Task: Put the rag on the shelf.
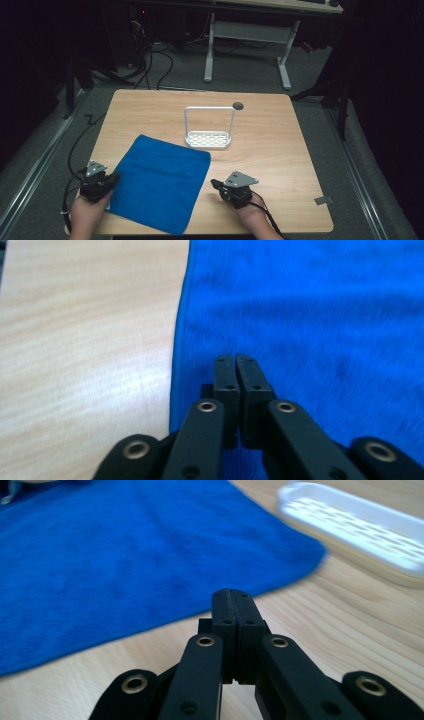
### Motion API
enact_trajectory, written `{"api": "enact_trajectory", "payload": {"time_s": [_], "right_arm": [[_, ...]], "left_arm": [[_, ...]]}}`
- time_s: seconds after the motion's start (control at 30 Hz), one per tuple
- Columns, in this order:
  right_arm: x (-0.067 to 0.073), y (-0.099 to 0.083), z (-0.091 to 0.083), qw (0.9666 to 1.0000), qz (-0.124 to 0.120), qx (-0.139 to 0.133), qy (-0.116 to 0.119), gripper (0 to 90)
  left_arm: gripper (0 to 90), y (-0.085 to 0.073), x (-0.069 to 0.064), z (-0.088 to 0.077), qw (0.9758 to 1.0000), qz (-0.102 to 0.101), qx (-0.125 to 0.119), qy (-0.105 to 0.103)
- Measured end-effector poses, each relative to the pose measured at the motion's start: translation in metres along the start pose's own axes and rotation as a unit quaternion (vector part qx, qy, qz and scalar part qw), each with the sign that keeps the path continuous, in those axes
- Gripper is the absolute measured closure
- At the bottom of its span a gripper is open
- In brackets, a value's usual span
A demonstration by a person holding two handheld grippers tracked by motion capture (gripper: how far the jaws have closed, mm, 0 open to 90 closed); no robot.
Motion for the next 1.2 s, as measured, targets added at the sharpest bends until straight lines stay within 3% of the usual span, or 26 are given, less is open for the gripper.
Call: {"api": "enact_trajectory", "payload": {"time_s": [0.03, 0.13, 0.23, 0.27, 0.43, 0.57, 0.67, 0.8, 0.83, 0.93, 1.0, 1.07, 1.1, 1.2], "right_arm": [[0.012, 0.001, 0.010, 0.9997, -0.018, 0.012, 0.012, 90.0], [0.020, 0.004, 0.022, 0.9986, -0.044, 0.026, 0.012, 90.0], [0.023, 0.006, 0.030, 0.9980, -0.049, 0.037, 0.013, 90.0], [0.023, 0.005, 0.038, 0.9970, -0.054, 0.055, 0.010, 90.0], [0.022, -0.001, 0.044, 0.9956, -0.055, 0.076, 0.006, 90.0], [0.020, -0.005, 0.039, 0.9945, -0.060, 0.085, -0.004, 90.0], [0.015, -0.011, 0.030, 0.9943, -0.058, 0.089, -0.009, 90.0], [0.008, -0.022, 0.017, 0.9950, -0.044, 0.089, -0.015, 90.0], [0.005, -0.026, 0.011, 0.9947, -0.045, 0.090, -0.022, 90.0], [-0.001, -0.032, 0.003, 0.9947, -0.036, 0.092, -0.031, 90.0], [-0.007, -0.036, -0.003, 0.9946, -0.030, 0.093, -0.035, 90.0], [-0.009, -0.038, -0.005, 0.9945, -0.026, 0.095, -0.038, 90.0], [-0.016, -0.043, -0.012, 0.9941, -0.017, 0.097, -0.044, 90.0], [-0.023, -0.047, -0.018, 0.9940, -0.009, 0.097, -0.049, 90.0]], "left_arm": [[90.0, -0.003, 0.000, 0.000, 1.0000, 0.004, 0.002, 0.001], [90.0, -0.006, 0.000, -0.002, 1.0000, 0.004, 0.001, -0.001], [90.0, -0.007, -0.001, -0.003, 1.0000, 0.005, 0.001, -0.002], [90.0, -0.008, -0.002, -0.004, 1.0000, 0.006, 0.000, -0.003], [90.0, -0.010, -0.012, -0.006, 0.9998, 0.017, 0.002, -0.013], [90.0, -0.013, -0.023, -0.007, 0.9994, 0.023, 0.005, -0.026], [90.0, -0.013, -0.033, -0.007, 0.9987, 0.039, 0.008, -0.033], [90.0, -0.014, -0.051, -0.007, 0.9973, 0.050, 0.012, -0.053], [90.0, -0.014, -0.061, -0.006, 0.9960, 0.059, 0.013, -0.066], [90.0, -0.014, -0.071, -0.005, 0.9947, 0.069, 0.014, -0.075], [90.0, -0.012, -0.083, -0.003, 0.9925, 0.088, 0.017, -0.083], [90.0, -0.012, -0.088, -0.003, 0.9919, 0.092, 0.018, -0.087], [90.0, -0.012, -0.096, -0.002, 0.9901, 0.097, 0.019, -0.100], [90.0, -0.011, -0.104, -0.001, 0.9883, 0.103, 0.020, -0.111]]}}
Point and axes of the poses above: each handheld gripper's, and its own axes: z roughly forward along the jaws, y roughly out of its top, x roughly to its left, the point moved 10 cm from there along z, roughly forward along the jaws, and after that the axes turned 4 degrees about x, right-handed, at the moved point
